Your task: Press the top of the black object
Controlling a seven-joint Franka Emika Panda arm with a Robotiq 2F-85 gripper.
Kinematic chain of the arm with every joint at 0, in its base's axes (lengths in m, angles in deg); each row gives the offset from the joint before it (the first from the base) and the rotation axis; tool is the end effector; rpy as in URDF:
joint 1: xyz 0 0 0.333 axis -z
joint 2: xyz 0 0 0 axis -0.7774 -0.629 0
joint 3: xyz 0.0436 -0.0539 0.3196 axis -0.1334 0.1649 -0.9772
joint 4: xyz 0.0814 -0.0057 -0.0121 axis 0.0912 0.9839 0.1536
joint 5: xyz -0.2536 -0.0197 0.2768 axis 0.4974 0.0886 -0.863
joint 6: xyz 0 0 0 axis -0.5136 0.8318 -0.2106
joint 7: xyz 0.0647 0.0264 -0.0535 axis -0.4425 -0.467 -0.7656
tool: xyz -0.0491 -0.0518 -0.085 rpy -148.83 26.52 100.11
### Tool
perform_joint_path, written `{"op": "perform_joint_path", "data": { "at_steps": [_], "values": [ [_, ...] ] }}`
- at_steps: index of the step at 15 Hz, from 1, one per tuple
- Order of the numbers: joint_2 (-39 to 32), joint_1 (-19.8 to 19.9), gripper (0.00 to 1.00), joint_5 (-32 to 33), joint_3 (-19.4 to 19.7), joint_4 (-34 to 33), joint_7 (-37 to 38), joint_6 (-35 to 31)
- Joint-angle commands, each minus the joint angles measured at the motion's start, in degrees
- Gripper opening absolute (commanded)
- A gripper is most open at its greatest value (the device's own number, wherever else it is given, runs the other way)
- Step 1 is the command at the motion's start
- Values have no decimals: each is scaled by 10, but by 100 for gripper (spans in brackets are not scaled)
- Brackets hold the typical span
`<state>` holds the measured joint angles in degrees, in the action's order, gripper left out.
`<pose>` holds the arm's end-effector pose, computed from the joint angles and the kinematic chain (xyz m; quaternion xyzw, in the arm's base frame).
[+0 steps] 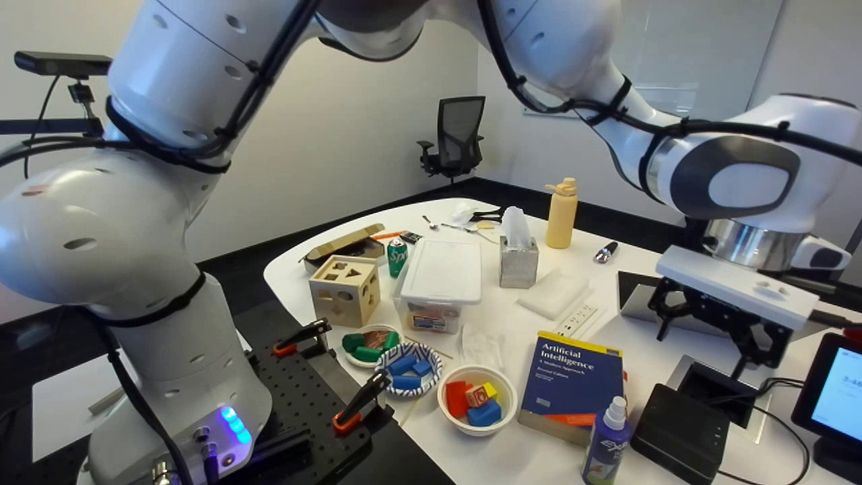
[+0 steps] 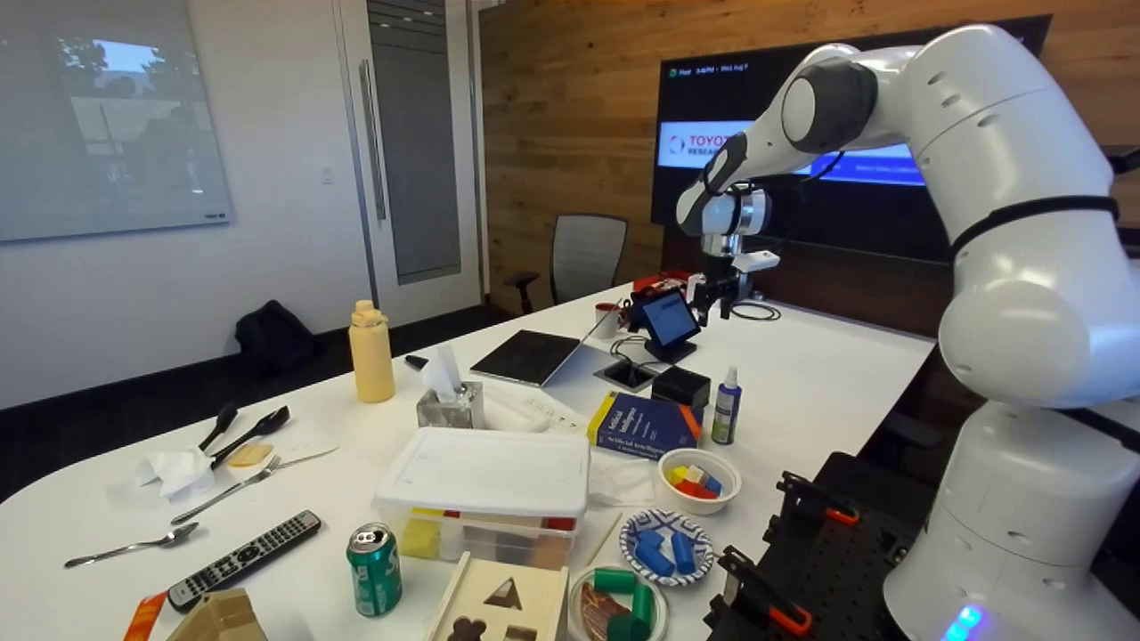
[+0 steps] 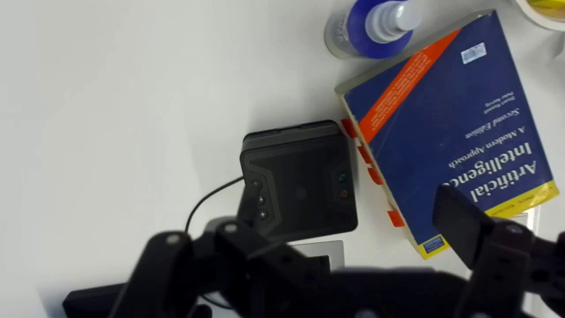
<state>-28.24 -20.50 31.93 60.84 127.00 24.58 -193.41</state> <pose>0.5142 -0.4656 0.2528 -0.9977 0.0661 0.0158 0.0010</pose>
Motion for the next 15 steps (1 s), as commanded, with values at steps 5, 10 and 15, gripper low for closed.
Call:
{"op": "perform_joint_path", "data": {
  "at_steps": [5, 10, 15],
  "values": [
    [-114, 59, 100, 16, -63, -138, 7, 43],
    [-141, 61, 100, 38, -78, -151, 7, 55],
    [-160, 53, 100, 37, -71, -177, 3, 82]
  ]
}}
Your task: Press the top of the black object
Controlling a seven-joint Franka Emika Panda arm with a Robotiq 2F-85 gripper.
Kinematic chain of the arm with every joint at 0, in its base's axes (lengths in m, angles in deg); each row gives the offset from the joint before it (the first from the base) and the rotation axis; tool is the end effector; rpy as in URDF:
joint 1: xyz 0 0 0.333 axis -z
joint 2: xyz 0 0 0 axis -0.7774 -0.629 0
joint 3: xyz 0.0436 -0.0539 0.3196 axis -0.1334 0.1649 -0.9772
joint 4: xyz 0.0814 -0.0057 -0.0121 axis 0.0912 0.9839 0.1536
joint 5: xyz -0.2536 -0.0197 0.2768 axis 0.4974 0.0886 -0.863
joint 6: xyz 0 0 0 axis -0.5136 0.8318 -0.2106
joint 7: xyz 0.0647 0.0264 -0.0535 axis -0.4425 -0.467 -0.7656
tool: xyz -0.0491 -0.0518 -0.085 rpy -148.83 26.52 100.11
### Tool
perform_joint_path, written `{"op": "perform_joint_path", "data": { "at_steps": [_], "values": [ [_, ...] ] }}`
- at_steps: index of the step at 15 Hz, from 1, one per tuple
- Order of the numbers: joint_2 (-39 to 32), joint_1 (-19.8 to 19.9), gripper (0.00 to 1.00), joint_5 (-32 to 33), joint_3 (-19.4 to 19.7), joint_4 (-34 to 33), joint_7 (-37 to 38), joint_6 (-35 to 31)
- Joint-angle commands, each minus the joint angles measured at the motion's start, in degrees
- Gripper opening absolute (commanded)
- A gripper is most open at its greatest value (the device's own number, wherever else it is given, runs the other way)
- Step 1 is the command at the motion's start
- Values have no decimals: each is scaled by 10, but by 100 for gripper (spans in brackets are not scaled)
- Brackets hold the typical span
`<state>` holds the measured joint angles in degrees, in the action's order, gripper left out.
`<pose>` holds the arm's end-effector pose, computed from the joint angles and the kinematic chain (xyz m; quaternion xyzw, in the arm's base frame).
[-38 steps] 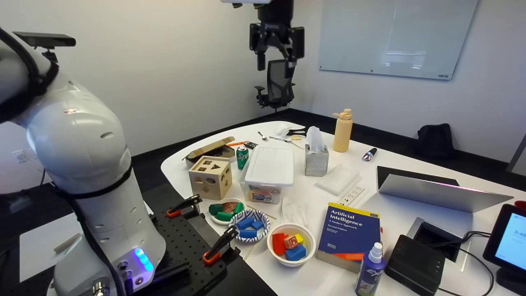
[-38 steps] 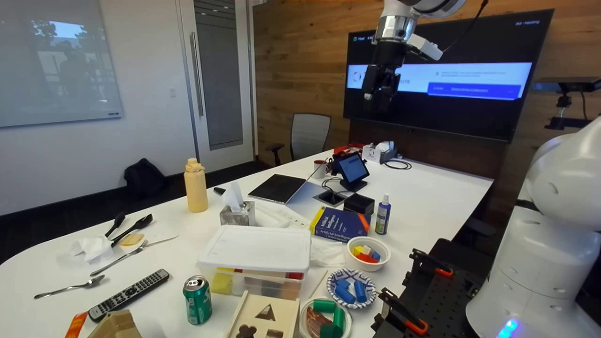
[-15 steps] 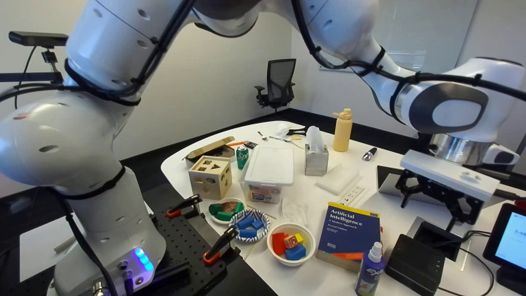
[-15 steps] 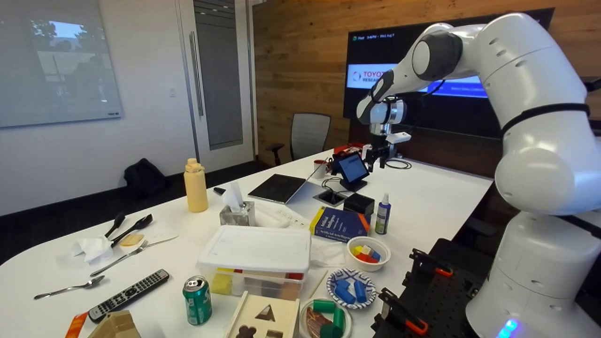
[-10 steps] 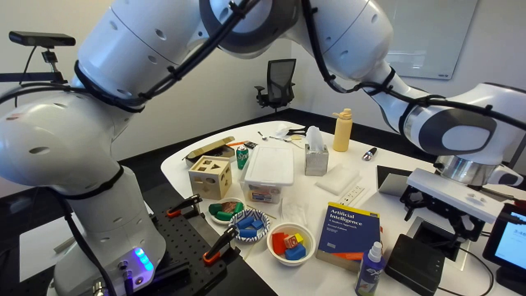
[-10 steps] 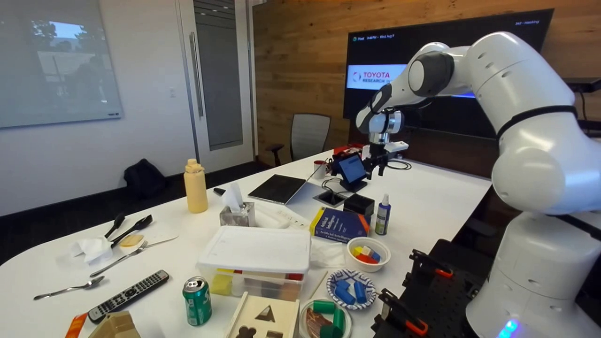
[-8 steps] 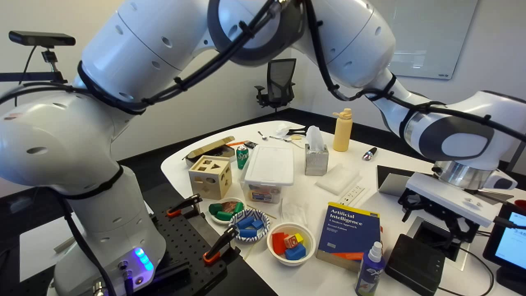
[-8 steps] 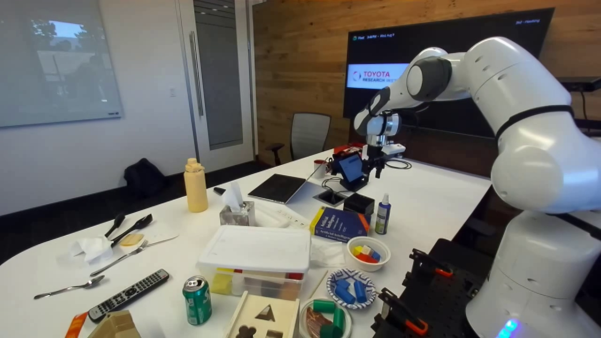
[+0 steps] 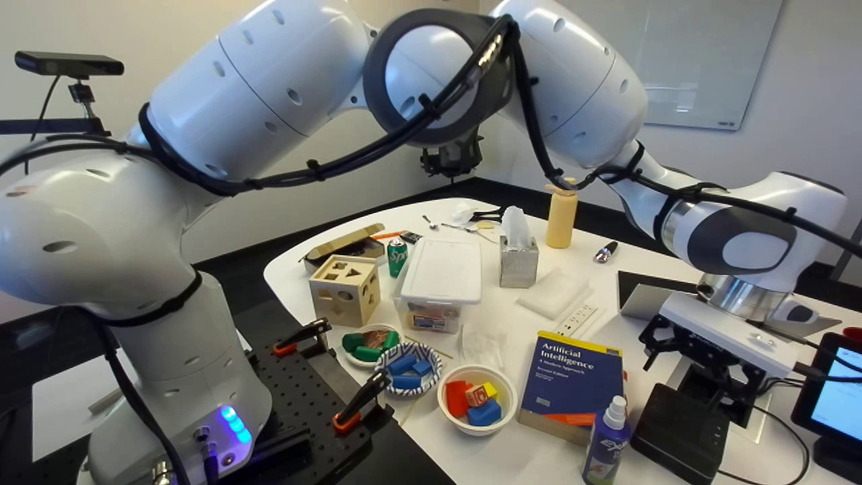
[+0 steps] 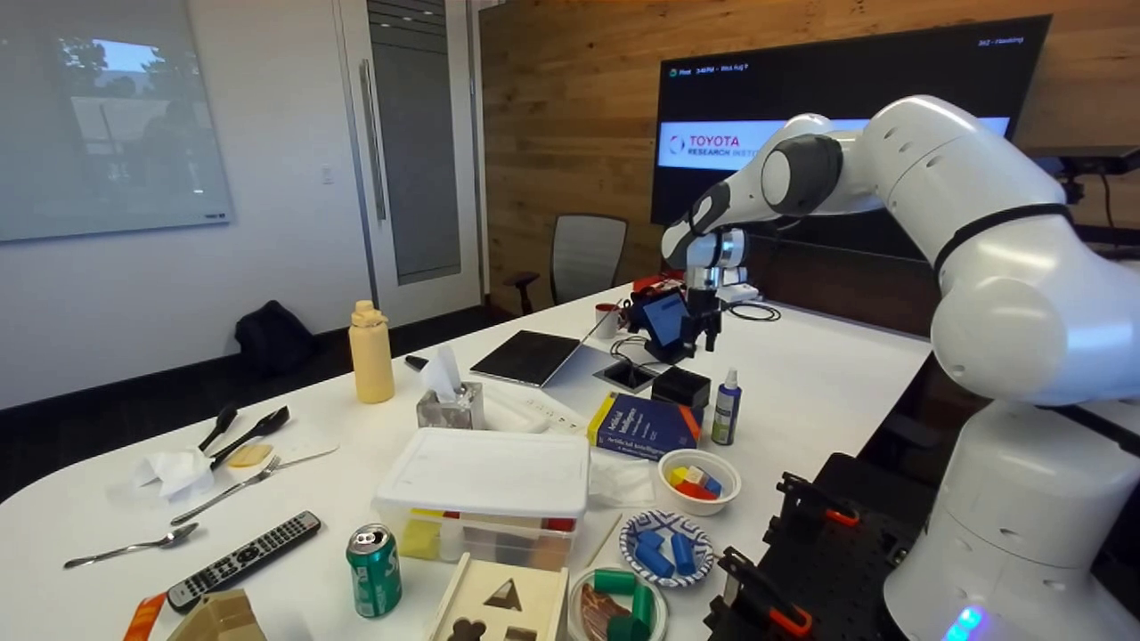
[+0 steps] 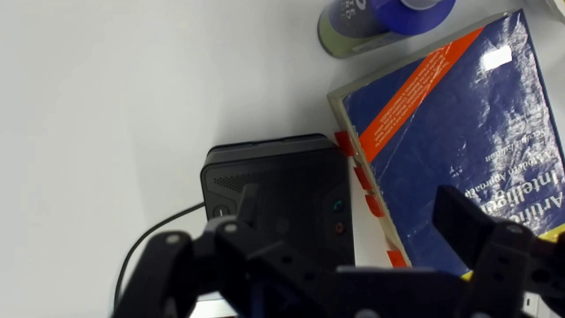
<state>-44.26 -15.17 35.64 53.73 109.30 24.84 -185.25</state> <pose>0.5502 -0.4759 0.1626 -0.9964 0.0329 0.0623 0.0468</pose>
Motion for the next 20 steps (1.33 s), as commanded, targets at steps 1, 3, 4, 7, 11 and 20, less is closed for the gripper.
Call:
{"op": "perform_joint_path", "data": {
  "at_steps": [1, 3, 4, 7, 11, 20],
  "values": [
    [-5, 0, 100, 0, -3, 0, -5, 0],
    [-12, 0, 100, -3, -7, -2, -8, -6],
    [-17, -1, 100, -2, -10, -3, -13, -10],
    [-37, 0, 100, 12, -20, -20, -4, -10],
    [-43, -11, 58, 9, -12, -16, -6, -23],
    [-89, -11, 0, 30, -27, -78, 2, -13]
  ]
}}
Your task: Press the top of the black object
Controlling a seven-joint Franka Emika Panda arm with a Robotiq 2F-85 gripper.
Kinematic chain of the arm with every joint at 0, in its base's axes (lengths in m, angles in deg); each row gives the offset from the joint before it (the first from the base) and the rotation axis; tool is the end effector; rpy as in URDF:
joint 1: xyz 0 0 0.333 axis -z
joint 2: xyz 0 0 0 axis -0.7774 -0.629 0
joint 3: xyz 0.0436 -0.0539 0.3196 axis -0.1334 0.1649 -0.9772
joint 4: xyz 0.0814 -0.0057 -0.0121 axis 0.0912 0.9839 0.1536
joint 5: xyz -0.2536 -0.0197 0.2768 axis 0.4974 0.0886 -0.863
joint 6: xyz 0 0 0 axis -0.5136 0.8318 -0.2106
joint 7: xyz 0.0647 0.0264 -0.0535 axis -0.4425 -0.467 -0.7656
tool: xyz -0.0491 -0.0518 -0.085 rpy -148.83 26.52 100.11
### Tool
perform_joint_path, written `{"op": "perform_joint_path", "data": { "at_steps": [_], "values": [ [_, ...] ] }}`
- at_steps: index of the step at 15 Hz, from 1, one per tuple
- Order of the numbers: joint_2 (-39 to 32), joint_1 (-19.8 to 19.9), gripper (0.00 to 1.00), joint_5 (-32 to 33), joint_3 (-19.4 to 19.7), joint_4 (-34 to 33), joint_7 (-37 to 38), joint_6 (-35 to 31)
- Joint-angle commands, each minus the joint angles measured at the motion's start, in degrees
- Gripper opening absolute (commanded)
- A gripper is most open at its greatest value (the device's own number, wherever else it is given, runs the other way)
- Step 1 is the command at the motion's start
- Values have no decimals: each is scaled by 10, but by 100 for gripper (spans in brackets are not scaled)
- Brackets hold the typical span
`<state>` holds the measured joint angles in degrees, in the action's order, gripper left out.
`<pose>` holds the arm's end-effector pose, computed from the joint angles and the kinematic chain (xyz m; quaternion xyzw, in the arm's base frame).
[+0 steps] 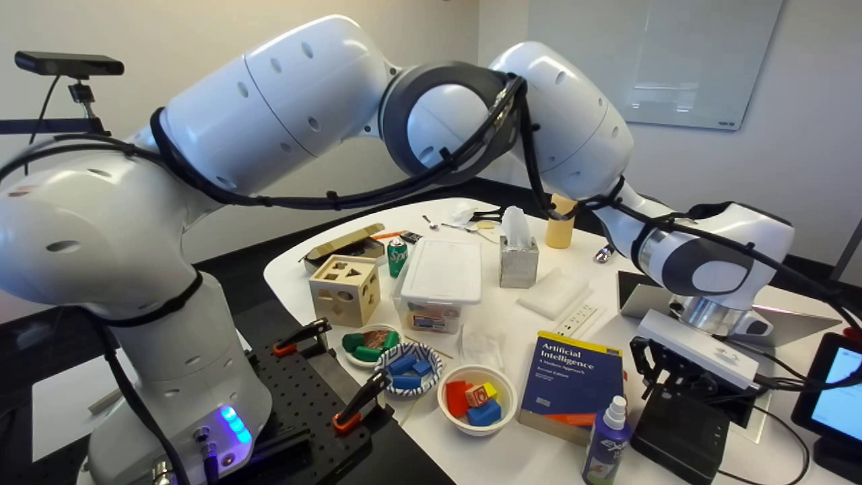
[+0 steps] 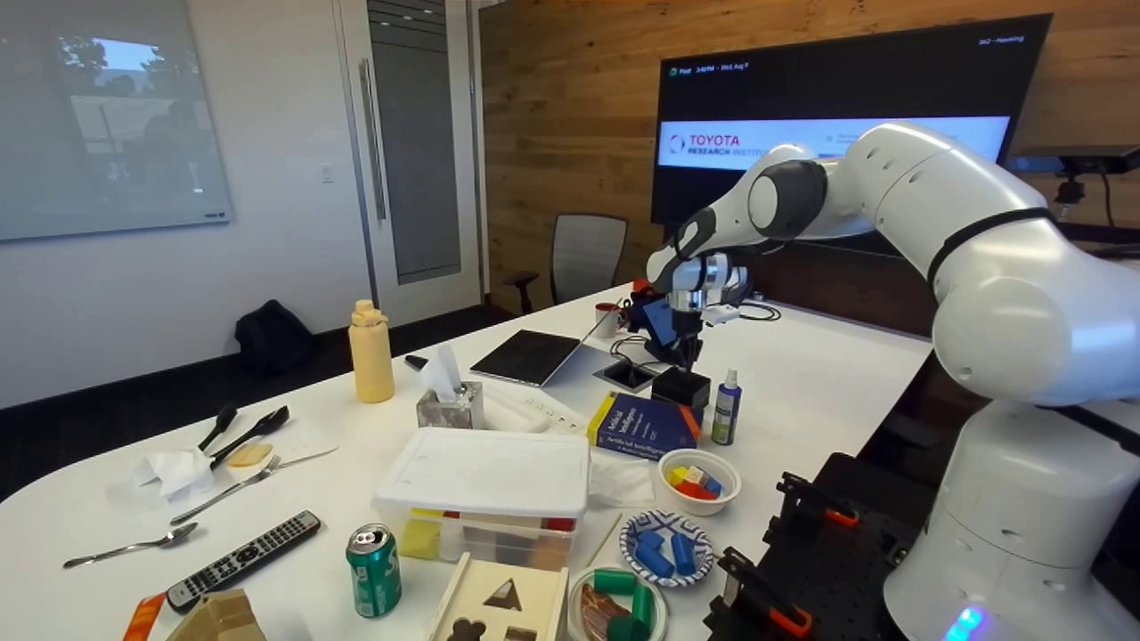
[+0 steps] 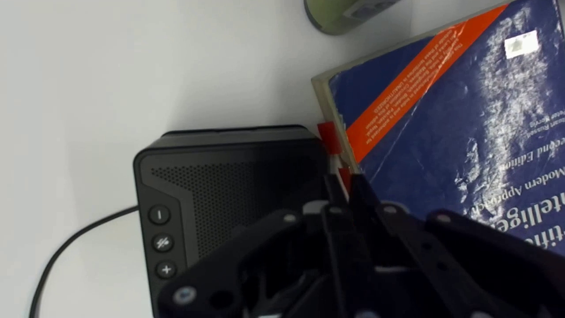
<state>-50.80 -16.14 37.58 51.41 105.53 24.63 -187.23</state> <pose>0.5716 -0.4504 0.1067 -0.9962 -0.0015 0.0707 0.0503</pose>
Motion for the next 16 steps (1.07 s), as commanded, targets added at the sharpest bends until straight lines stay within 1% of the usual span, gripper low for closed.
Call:
{"op": "perform_joint_path", "data": {
  "at_steps": [1, 6, 8, 11, 15, 16],
  "values": [
    [-30, -2, 0, 11, -4, -48, 6, 8],
    [-59, -3, 0, 15, -2, -89, 10, 23],
    [-63, -8, 0, 10, 6, -91, 7, 20],
    [-74, -7, 0, 9, 5, -105, 7, 22],
    [-95, 0, 0, 14, -6, -134, 6, 31],
    [-94, -5, 0, 6, 1, -131, 5, 28]
  ]
}}
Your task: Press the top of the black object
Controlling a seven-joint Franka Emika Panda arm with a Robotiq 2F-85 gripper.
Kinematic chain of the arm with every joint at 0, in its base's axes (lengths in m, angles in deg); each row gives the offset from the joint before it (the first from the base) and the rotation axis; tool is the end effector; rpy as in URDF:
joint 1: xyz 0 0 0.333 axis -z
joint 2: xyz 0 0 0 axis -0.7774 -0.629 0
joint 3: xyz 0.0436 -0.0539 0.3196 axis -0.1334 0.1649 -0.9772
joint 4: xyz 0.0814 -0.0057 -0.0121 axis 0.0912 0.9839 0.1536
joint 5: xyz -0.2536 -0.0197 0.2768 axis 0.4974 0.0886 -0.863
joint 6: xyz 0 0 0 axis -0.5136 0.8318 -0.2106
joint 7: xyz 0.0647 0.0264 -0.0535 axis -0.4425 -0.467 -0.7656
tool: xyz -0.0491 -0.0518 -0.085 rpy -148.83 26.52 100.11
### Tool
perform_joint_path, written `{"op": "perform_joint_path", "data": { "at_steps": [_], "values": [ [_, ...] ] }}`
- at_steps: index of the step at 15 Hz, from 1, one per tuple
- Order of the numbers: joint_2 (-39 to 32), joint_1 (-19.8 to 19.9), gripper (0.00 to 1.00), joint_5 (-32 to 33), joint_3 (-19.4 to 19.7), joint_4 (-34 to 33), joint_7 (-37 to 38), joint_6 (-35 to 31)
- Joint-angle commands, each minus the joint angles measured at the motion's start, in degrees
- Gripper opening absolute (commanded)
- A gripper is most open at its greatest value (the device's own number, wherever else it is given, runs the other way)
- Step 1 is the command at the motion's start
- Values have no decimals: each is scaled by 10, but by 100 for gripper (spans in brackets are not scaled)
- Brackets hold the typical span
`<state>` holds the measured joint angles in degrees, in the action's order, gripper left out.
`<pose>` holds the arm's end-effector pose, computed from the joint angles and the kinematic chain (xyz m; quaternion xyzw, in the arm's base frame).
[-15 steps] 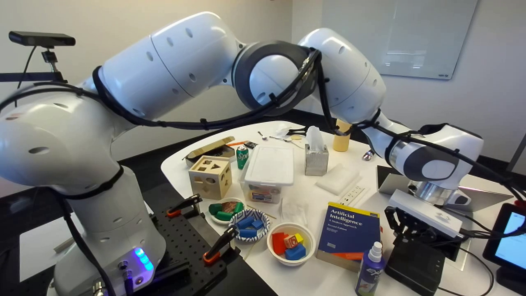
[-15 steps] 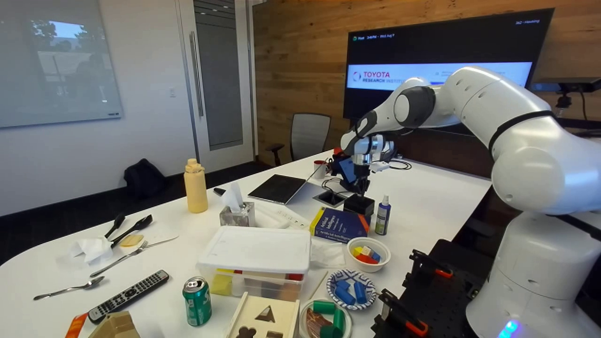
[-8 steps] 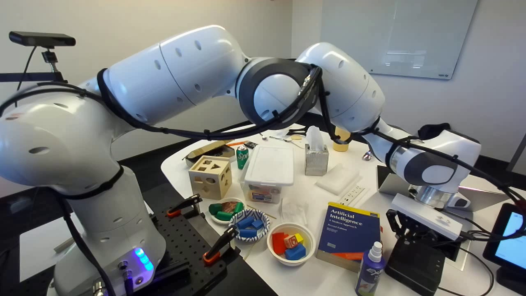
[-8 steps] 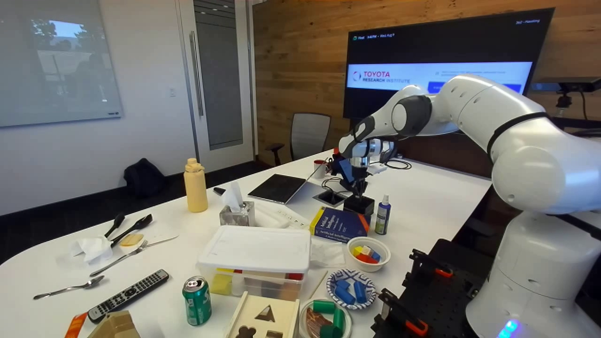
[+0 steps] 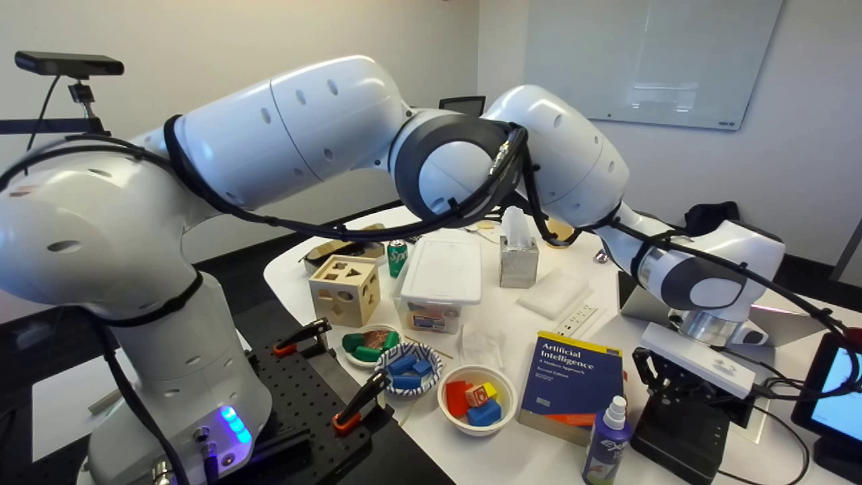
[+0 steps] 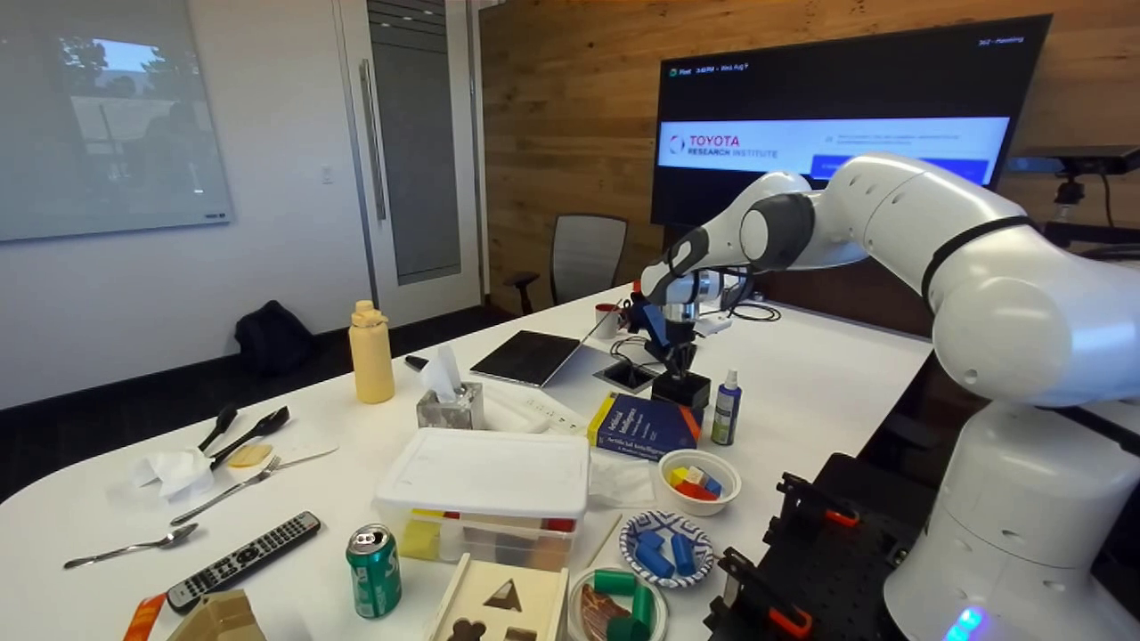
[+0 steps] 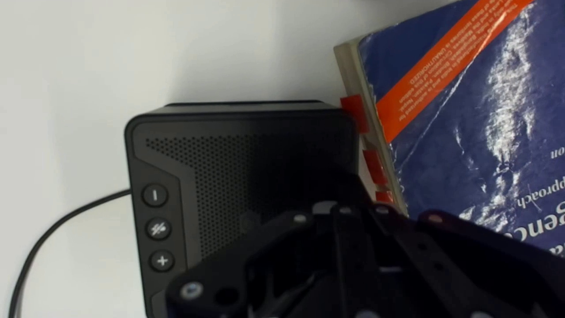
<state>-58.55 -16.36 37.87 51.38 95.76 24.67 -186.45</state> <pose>0.5888 -0.4541 0.0749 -0.9970 -0.0111 0.0651 0.0403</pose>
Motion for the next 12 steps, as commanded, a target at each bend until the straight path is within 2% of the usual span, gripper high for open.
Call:
{"op": "perform_joint_path", "data": {
  "at_steps": [1, 8, 12],
  "values": [
    [-19, -2, 0, 2, 0, -38, 4, 23],
    [-36, -9, 0, 9, 7, -49, 10, 36],
    [-13, -7, 0, 6, 6, -33, 7, 24]
  ]
}}
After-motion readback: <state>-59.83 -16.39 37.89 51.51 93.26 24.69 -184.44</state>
